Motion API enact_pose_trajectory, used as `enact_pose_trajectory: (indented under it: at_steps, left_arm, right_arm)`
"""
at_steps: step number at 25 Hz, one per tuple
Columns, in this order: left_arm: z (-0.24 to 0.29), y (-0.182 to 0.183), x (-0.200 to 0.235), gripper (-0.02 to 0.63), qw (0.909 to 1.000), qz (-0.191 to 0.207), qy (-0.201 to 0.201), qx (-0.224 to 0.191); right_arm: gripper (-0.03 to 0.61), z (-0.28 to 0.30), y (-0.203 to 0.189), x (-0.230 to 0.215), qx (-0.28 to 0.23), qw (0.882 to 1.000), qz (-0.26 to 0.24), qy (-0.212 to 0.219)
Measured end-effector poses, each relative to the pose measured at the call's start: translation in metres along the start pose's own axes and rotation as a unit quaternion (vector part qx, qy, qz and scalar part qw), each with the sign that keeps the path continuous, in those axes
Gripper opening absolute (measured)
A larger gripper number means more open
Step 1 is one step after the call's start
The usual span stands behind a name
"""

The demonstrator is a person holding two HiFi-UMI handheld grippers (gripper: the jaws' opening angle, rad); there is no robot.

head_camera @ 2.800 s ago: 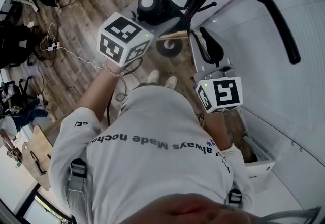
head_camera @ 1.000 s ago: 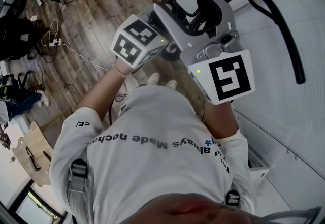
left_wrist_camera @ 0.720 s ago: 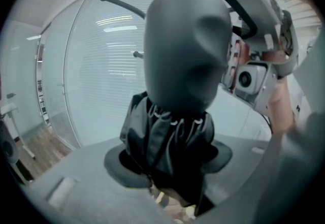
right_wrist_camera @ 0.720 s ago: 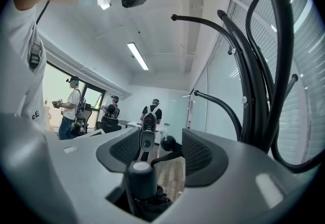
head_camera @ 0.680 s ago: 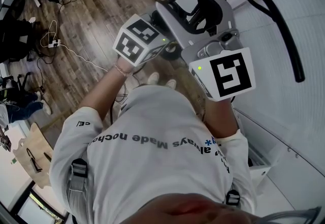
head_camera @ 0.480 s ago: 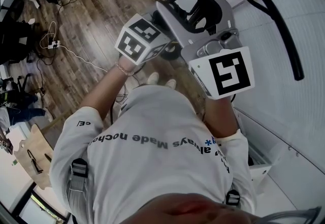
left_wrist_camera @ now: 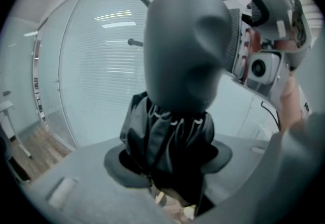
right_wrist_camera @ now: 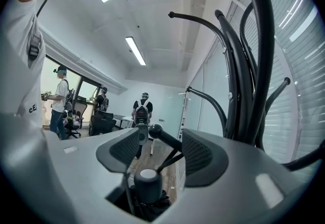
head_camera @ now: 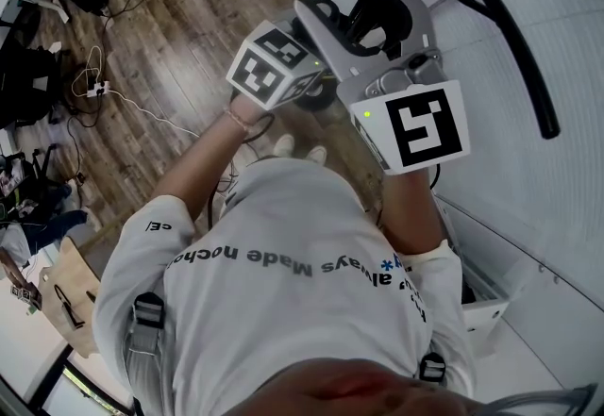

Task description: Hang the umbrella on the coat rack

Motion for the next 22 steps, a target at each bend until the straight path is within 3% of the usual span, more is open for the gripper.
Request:
enact_pose_trajectory:
  at_steps: [8,13,16,22]
  left_arm:
    - [0.002,0.005,-0.005,0.242,1.0,-0.003,-0.005,0.006]
    - [0.008,-0.003,-0.005,0.247,0.9999,-0.003,-0.005,0.013]
    - [0.007,-0.005,-0.004,0.251,0.9999,-0.005,-0.005,0.011]
    - [0.011,-0.01,-0.004,0.262,0.9999,-0.004,-0.005,0.01]
  right_arm:
    - [0.256,-0.034,0.005,0.002,-0.001,1.0,0.001,-0.025]
    - [0.224,-0.059,-0.028,0.006,0.033,0.998,0.015,-0.053]
    - [0.171,-0.069,-0.048,0.005,0.063,0.995,0.025,-0.077]
    - [0.155,-0.095,-0.085,-0.001,0.104,0.986,0.062,-0.113]
Point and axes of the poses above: the fingertips, and each gripper's own axes: z forward along the fingers, x to its left, y out of its top, the point moved 7 cm from there along -z, backward along the fingers, and after that the axes turned 2 degrees about y, right-handed, at the moved point
